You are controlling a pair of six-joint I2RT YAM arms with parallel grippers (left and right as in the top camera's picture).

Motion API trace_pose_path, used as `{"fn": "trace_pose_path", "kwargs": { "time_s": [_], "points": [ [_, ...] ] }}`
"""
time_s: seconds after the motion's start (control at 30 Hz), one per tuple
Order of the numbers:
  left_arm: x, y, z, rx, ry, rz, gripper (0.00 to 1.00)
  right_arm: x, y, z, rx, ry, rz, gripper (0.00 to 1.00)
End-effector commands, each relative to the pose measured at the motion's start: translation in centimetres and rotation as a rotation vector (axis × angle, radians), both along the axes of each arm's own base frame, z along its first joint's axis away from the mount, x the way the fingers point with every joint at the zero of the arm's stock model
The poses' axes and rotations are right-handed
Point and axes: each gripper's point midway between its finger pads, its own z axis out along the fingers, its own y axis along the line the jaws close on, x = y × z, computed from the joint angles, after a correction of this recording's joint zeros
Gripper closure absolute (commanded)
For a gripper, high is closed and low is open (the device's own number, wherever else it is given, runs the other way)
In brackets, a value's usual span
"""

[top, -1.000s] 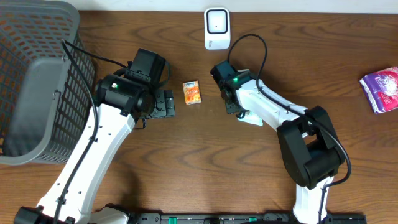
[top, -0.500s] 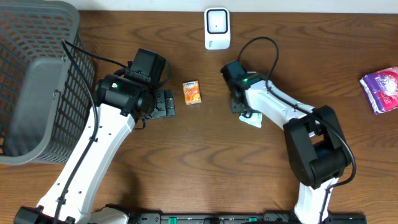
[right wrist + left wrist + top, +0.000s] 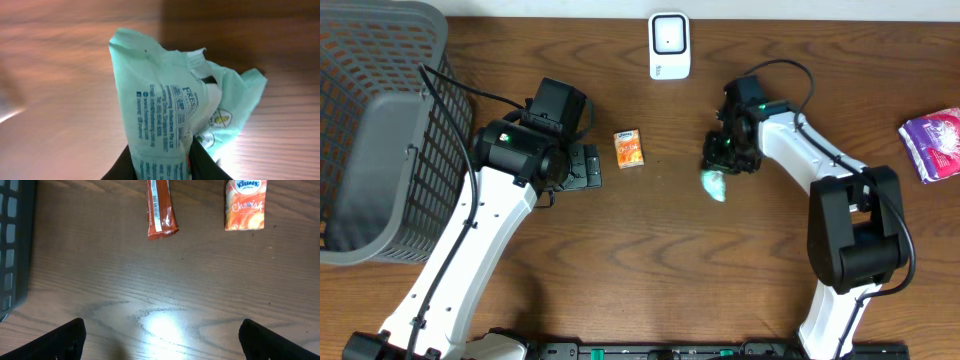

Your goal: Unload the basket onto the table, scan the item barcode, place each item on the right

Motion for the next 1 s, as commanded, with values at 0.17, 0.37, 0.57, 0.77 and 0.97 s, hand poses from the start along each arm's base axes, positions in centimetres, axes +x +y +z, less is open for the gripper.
{"fn": "trace_pose_path", "kwargs": {
  "time_s": [0.17, 0.37, 0.57, 0.77, 0.97],
  "points": [
    [0.1, 0.2, 0.1, 0.009, -0.003, -0.009, 0.02, 0.5, 6.7, 6.6, 0.557, -0.067, 0.224, 0.97],
    [0.1, 0.2, 0.1, 0.009, -0.003, -0.009, 0.02, -0.1, 6.6, 3.2, 0.575, -0.023, 0.130, 0.99],
    [0.1, 0.2, 0.1, 0.009, -0.003, -0.009, 0.02, -0.8, 6.1, 1.7, 0.693, -0.013, 0.050, 0.96],
    [0.1, 0.2, 0.1, 0.009, -0.003, -0.009, 0.02, -0.8, 2.0, -0.7, 0.613, 0.019, -0.080, 0.88],
    [0.1, 0.2, 0.1, 0.009, -0.003, -0.009, 0.02, -0.1, -1.8, -0.7, 0.575, 0.012, -0.146, 0.62]
  ]
}}
